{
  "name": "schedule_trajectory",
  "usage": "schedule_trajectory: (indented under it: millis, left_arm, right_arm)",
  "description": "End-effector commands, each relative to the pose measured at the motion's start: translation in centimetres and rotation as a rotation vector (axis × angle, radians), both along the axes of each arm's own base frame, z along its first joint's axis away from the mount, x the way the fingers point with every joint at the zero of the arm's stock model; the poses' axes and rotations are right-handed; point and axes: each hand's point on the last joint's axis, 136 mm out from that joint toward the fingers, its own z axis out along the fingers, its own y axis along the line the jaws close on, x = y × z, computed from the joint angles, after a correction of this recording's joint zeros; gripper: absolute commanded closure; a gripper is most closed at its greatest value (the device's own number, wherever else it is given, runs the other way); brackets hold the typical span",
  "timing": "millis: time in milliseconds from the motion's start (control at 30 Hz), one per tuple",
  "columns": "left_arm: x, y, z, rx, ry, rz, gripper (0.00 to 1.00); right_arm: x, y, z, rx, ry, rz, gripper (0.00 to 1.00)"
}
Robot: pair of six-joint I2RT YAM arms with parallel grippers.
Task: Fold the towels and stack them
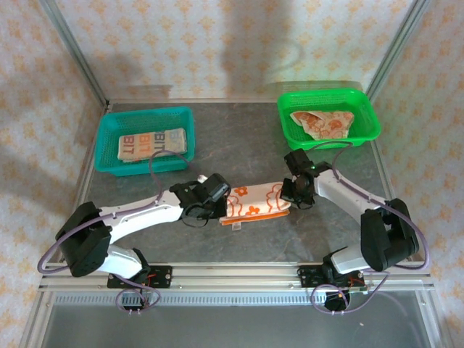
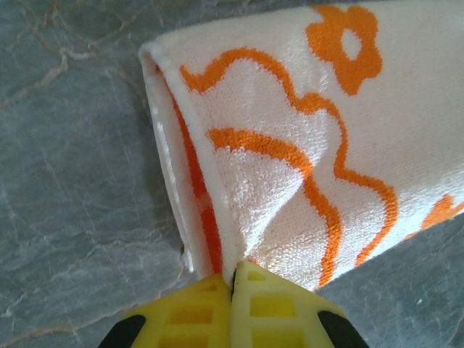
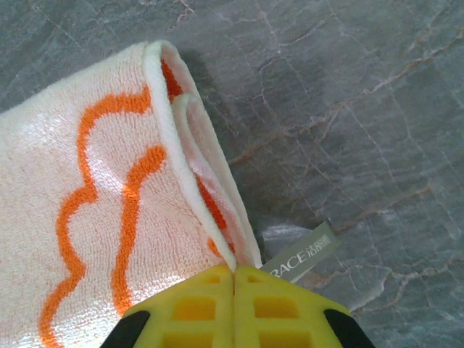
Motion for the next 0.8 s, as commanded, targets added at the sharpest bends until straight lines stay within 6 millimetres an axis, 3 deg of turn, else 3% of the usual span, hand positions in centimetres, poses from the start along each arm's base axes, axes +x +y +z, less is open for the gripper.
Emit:
schedule_trajectory:
  millis: [0,267,500,600,667,767]
  left_arm:
    - [-0.9,0.8,-0.5,0.009,0.013,0.037,0.99]
    - [-1.8,-0.2,-3.5,0.031,0.077,0.005,0.98]
    - [-1.9,-0.7,-6.1,0.068,0.121,-0.010,0.88]
    - [-1.8,-0.3,-5.5,0.089,0.108,-0.011,0.75]
    - [-1.4,0.1,-4.3,0.107,0.081,-0.012,0.58]
    - [-0.7,0.7,-2.2,0.122,0.033,-0.007,0.51]
  right_arm:
    - [-1.2,-1.3,0.6,-0.032,0.005,-0.038,1.00]
    - [-2.2,-1.2,-2.3,-0.017,0.051,-0.053,1.00]
    - [-2.4,-1.5,-3.7,-0.046,0.070,-0.047,1.00]
    - [-2.2,-1.5,-3.1,-0.045,0.060,-0.039,0.88]
    - [-2.0,-1.5,-2.4,-0.038,0.041,-0.036,0.81]
    - [-1.6,-1.4,-1.0,-0.027,-0.011,-0.033,0.64]
